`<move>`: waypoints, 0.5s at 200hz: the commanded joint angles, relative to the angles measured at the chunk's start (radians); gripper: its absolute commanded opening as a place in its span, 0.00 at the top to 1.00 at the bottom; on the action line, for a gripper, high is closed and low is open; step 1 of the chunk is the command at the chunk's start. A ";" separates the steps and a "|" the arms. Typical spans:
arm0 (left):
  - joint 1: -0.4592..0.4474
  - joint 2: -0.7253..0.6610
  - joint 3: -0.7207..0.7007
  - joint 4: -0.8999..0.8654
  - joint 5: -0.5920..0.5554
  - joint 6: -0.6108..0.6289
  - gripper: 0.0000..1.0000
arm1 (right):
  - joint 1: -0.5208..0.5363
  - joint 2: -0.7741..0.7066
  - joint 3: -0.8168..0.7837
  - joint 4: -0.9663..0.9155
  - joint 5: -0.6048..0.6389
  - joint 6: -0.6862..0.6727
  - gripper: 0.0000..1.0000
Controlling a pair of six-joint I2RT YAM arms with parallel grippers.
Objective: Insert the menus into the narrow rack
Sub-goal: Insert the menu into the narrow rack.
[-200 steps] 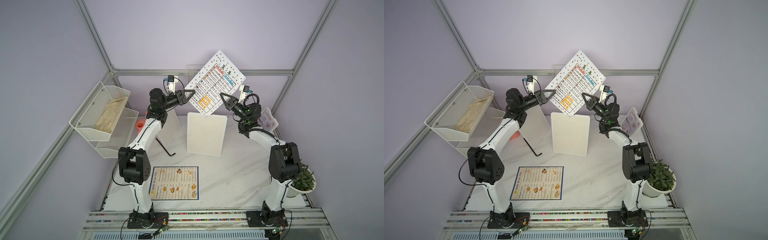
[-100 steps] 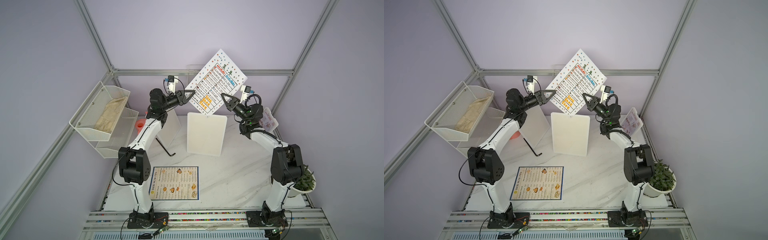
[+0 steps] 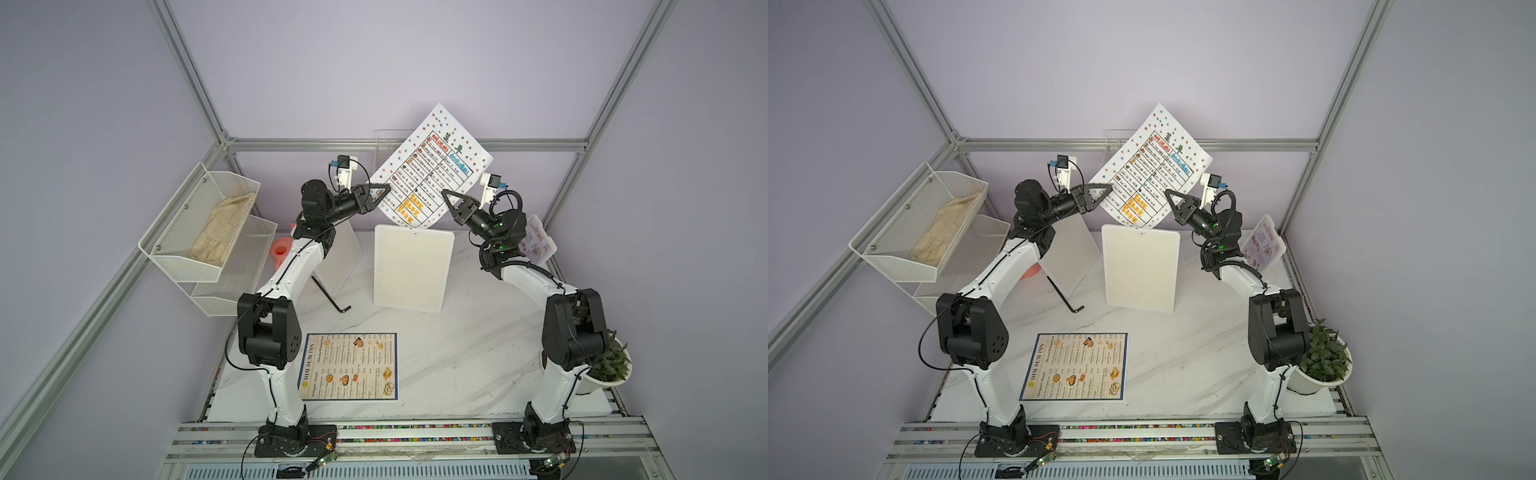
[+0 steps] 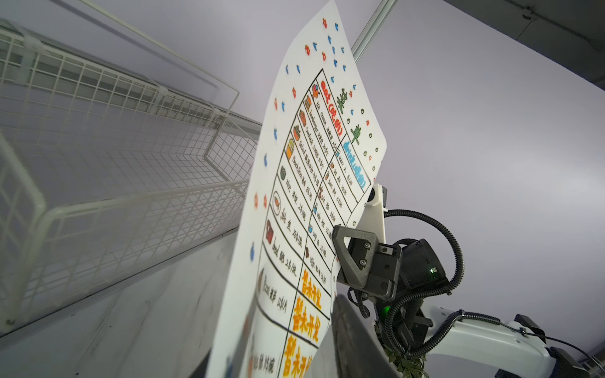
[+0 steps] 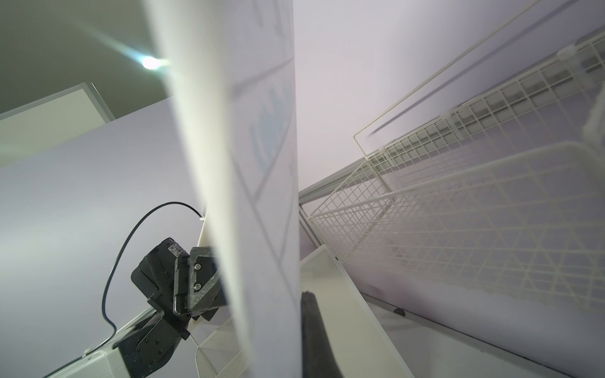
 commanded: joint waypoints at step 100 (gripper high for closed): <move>-0.011 -0.010 0.003 0.005 0.032 0.028 0.62 | -0.033 -0.028 0.003 0.042 -0.061 -0.009 1.00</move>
